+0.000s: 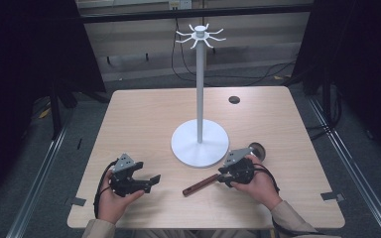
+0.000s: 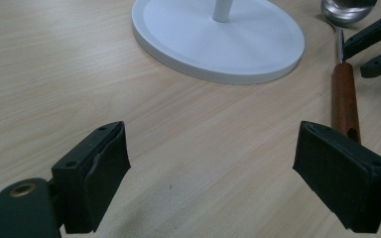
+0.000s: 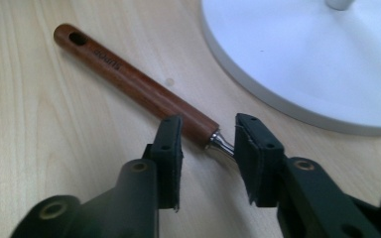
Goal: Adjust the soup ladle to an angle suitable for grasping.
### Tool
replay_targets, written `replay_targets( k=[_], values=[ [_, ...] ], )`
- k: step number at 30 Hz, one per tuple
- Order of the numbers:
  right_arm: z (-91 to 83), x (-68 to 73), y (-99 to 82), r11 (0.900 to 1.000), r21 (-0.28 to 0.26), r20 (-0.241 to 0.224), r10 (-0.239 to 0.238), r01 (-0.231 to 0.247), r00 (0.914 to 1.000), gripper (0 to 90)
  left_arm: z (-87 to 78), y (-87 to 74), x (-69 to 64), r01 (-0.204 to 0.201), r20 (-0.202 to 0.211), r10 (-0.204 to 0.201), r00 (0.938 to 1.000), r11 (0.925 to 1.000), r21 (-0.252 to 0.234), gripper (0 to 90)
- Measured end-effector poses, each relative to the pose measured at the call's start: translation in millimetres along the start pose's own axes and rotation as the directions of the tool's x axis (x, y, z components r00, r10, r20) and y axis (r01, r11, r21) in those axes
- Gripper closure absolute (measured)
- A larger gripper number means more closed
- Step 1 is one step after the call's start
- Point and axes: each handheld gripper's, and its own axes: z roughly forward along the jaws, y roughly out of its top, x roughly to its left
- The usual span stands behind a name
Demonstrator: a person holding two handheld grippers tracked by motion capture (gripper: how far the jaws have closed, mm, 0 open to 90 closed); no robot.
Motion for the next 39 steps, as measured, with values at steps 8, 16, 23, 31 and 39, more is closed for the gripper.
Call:
replay_targets(
  k=[8,16,23,31,39],
  values=[
    [17.7,2.6,8.8,0.9981,0.041,-0.040,-0.044,0.045,0.9982,50.0,-3.0,-1.8,1.0,0.009,0.004,-0.009,0.9999,0.9999,-0.006,13.7],
    [25.8,3.0,21.2,0.9924,0.093,-0.090,-0.072,0.080,0.9934,51.4,-3.6,-1.5,1.4,0.008,0.004,-0.008,1.0000,0.9999,-0.009,13.9],
    [35.8,4.9,34.6,0.9866,0.114,-0.132,-0.102,0.117,0.9860,51.1,-5.5,-1.8,3.3,0.015,0.002,-0.015,0.9999,0.9998,-0.011,14.0],
    [44.0,9.5,44.2,0.9833,0.112,-0.129,-0.128,0.143,0.9834,44.9,-8.9,-1.1,5.6,0.020,-0.007,-0.020,0.9998,0.9996,-0.021,14.0],
    [48.6,13.6,49.4,0.9830,0.111,-0.166,-0.127,0.146,0.9780,53.0,-9.6,-1.7,6.4,0.023,-0.006,-0.023,0.9997,0.9995,-0.022,14.0]
  ],
)
